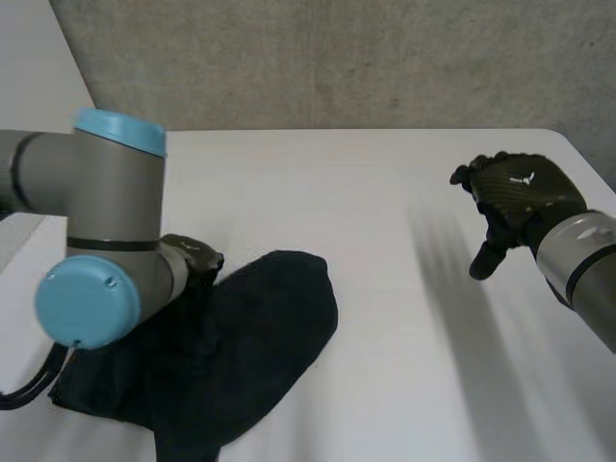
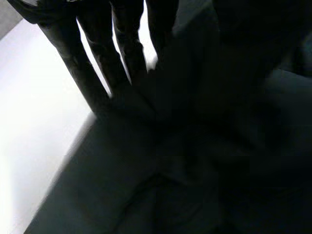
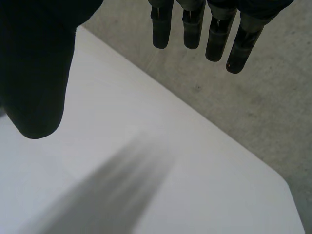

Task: Fold the shorts.

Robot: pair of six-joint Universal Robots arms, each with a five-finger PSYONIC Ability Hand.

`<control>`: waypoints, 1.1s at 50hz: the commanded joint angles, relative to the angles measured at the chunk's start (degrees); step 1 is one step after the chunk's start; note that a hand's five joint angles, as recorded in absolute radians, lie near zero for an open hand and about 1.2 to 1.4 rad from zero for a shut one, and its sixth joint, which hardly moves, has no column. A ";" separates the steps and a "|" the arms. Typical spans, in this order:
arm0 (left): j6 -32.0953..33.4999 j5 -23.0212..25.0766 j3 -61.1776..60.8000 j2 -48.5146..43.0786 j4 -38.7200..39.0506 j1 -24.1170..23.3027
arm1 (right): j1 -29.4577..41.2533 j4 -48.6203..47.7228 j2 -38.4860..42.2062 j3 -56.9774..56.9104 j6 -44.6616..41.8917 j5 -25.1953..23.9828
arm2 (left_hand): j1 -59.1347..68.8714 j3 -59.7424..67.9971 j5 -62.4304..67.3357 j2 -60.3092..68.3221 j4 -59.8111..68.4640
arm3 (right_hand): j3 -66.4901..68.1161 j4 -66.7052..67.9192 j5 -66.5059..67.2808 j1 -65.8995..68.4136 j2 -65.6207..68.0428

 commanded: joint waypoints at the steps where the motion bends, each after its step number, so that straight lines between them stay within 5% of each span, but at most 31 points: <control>1: -0.75 0.86 14.33 -3.17 2.13 -0.45 | -0.33 -1.90 0.48 1.75 -0.10 -0.13 | 21.75 21.56 24.56 20.42 21.18 | -1.11 -3.52 -2.97 -1.76 -2.58; 5: -0.58 4.98 22.25 -6.24 7.06 -2.91 | -0.33 -1.99 0.48 2.36 -0.10 -0.13 | 21.75 21.56 24.56 20.42 21.18 | -1.11 -3.52 -2.97 -1.76 -2.58; 13: -1.45 28.96 25.96 -8.36 8.30 -7.74 | -2.78 -4.09 0.48 4.29 0.07 0.22 | 21.75 21.56 24.56 20.42 21.18 | -1.11 -3.52 -2.97 -1.76 -2.58; 22: -3.21 34.78 20.34 -6.69 7.77 -9.42 | -4.72 -6.82 0.39 5.88 0.34 0.13 | 21.75 21.56 24.56 20.42 21.18 | -1.11 -3.52 -2.97 -1.76 -2.58; 24: -2.86 35.23 18.23 -6.25 7.07 -9.51 | -4.63 -6.82 0.39 5.79 0.34 0.04 | 21.75 21.56 24.56 20.42 21.18 | -1.11 -3.52 -2.97 -1.76 -2.58; 26: -2.07 35.05 14.63 -5.29 6.10 -9.42 | -4.63 -6.82 0.48 5.79 0.25 0.04 | -26.97 -27.16 -24.15 -28.30 -27.54 | -1.11 -3.52 -2.97 -1.76 -2.58; 28: -1.98 34.53 12.61 -4.32 5.48 -9.16 | -4.54 -6.82 0.65 5.70 0.34 -0.04 | -48.25 -48.44 -45.44 -49.58 -48.82 | -1.11 -3.52 -2.97 -1.76 -2.58; 34: -5.31 34.17 7.59 1.74 5.39 -6.79 | -4.19 -5.68 0.74 4.82 -0.10 -0.48 | -48.25 -48.44 -45.44 -49.58 -48.82 | -1.11 -3.52 -2.97 -1.76 -2.58; 43: -18.76 33.82 0.13 11.85 6.01 -2.75 | -4.81 2.05 0.13 5.61 -2.82 -6.97 | -48.25 -48.44 -45.44 -49.58 -48.82 | -1.11 -3.52 -2.97 -1.76 -2.58; 55: -20.00 21.88 -23.77 27.49 16.19 -0.11 | -8.67 3.11 -0.93 14.05 -20.83 -12.08 | -48.25 -48.44 -45.44 -49.58 -48.82 | 3.18 0.77 1.32 2.53 1.71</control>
